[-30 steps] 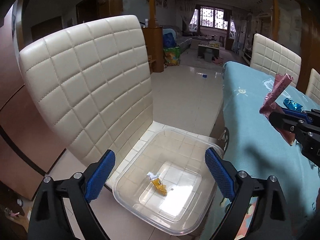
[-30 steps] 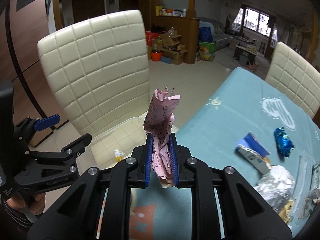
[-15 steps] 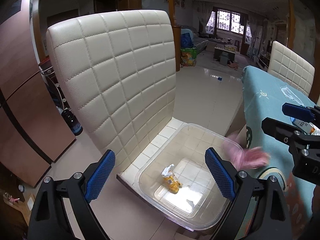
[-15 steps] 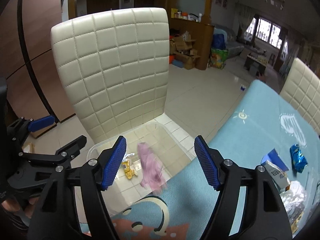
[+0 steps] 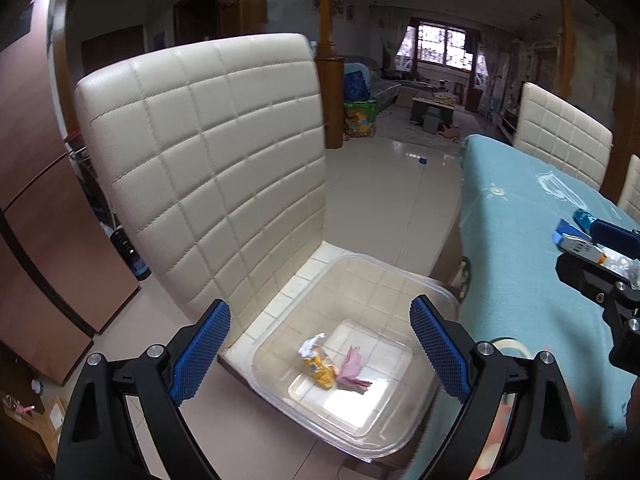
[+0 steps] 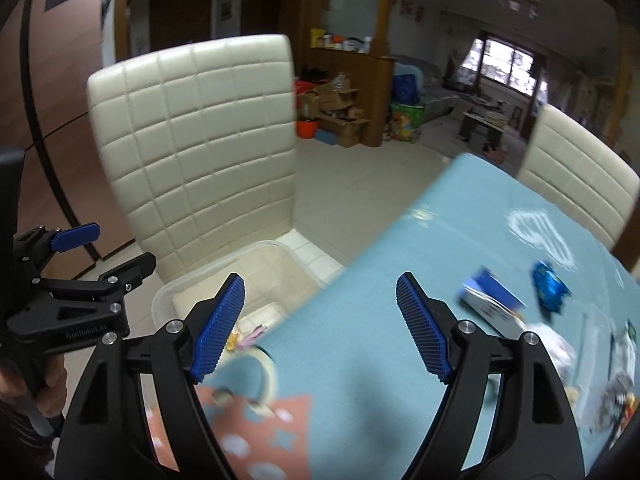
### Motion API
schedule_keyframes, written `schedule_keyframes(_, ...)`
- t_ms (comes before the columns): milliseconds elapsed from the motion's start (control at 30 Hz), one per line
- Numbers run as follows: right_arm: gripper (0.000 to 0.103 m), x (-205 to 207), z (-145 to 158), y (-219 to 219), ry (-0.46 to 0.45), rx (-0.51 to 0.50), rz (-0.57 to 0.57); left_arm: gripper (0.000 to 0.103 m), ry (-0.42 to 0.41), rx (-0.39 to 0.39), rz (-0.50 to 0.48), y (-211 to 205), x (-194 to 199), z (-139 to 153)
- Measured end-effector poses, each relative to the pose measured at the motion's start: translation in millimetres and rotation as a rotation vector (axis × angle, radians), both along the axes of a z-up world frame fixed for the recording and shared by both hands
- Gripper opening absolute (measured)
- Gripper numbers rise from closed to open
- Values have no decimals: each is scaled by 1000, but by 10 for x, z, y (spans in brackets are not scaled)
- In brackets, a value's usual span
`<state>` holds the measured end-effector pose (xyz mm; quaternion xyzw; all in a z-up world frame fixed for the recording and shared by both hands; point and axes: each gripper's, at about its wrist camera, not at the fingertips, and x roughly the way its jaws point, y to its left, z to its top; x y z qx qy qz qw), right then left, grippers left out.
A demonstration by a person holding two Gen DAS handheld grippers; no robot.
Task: Collect trash
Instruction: 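Grasp the white tissue with the right tool while the left tool grasps the silver blister pack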
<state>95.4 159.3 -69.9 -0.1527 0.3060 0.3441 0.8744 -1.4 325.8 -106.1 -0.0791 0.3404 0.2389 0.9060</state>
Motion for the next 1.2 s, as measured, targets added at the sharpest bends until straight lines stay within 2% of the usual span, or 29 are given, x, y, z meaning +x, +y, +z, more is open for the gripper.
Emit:
schedule_keyframes(267, 79, 55, 1, -1063, 11, 21, -202, 89, 0, 38, -154, -719, 216, 187)
schedule_keyframes(367, 79, 79, -62, -1536, 11, 6, -310, 89, 3, 52, -227, -1071, 309, 241)
schedule_keyframes(500, 79, 138, -177, -1968, 38, -8, -397, 89, 3, 49, -328, -1557, 494, 286)
schedule_keyframes(667, 79, 195, -324, -2285, 82, -6, -435, 89, 7, 27, -423, -2042, 715, 304)
schedule_keyframes(900, 78, 319, -588, -2449, 170, -2, -421, 89, 86, -27, -494, -2523, 1104, 121)
schedule_keyframes(1033, 69, 407, -659, -2593, 257, 56, -409, 89, 122, -45, -505, -2674, 1279, 28)
schedule_keyframes(1067, 65, 397, -657, -2619, 258, 70, -406, 89, 128, -42, -503, -2695, 1311, 10)
schedule_keyframes(1133, 50, 373, -651, -2638, 255, 69, -406, 89, 141, -41, -492, -2736, 1387, -38)
schedule_keyframes(1200, 43, 360, -649, -2672, 259, 80, -408, 89, 153, -45, -479, -2734, 1434, -71)
